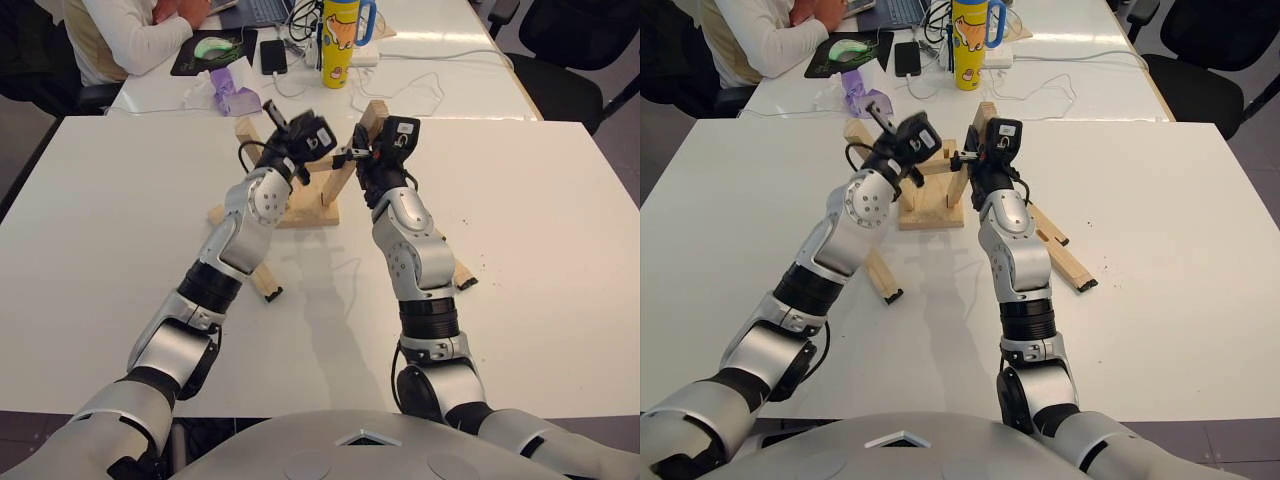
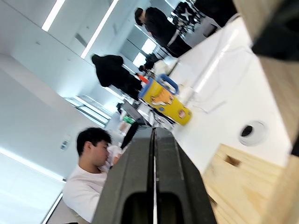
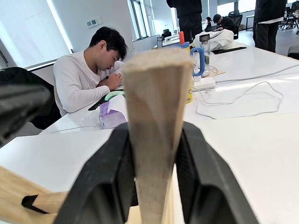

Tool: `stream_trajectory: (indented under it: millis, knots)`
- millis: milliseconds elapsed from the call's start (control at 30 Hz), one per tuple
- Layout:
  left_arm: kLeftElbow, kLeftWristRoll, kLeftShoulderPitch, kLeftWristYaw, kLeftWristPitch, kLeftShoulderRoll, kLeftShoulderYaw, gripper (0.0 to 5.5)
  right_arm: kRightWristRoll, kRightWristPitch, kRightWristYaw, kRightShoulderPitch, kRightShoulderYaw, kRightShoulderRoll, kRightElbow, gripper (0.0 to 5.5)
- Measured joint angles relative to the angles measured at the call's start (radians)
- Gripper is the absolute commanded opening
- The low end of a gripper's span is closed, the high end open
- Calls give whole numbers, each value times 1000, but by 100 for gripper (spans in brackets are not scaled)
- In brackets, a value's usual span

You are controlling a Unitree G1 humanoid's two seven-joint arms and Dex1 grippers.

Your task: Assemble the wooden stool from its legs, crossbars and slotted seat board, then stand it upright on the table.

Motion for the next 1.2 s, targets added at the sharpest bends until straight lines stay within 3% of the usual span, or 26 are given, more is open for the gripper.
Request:
stream_trajectory:
  millis: [100, 367, 567, 700, 900, 1033, 1200]
  knots:
    - [12, 40, -14, 22, -60, 18, -11, 0, 0, 0, 0, 0, 0, 0, 0, 104]
    - [80, 104, 23, -301, 38, 80, -150, 0, 0, 3, 1, 0, 1, -2, 4, 104]
    - [62, 113, 33, -295, 58, 66, -130, 0, 0, 4, 1, 0, 0, -2, 6, 104]
    - [48, 34, 75, -163, 21, 5, -26, 0, -1, 1, 2, -3, 2, -3, 3, 104]
    - [-313, -219, 82, -77, -78, -122, 195, 0, -10, 0, 3, -5, 17, -14, 7, 104]
    - [-495, -335, 80, -72, 84, -135, 360, 0, -24, -1, 6, -8, 28, -30, 11, 104]
    - [-509, -369, 126, -68, 201, -55, 512, 0, -28, -17, 10, -12, 25, -36, 20, 104]
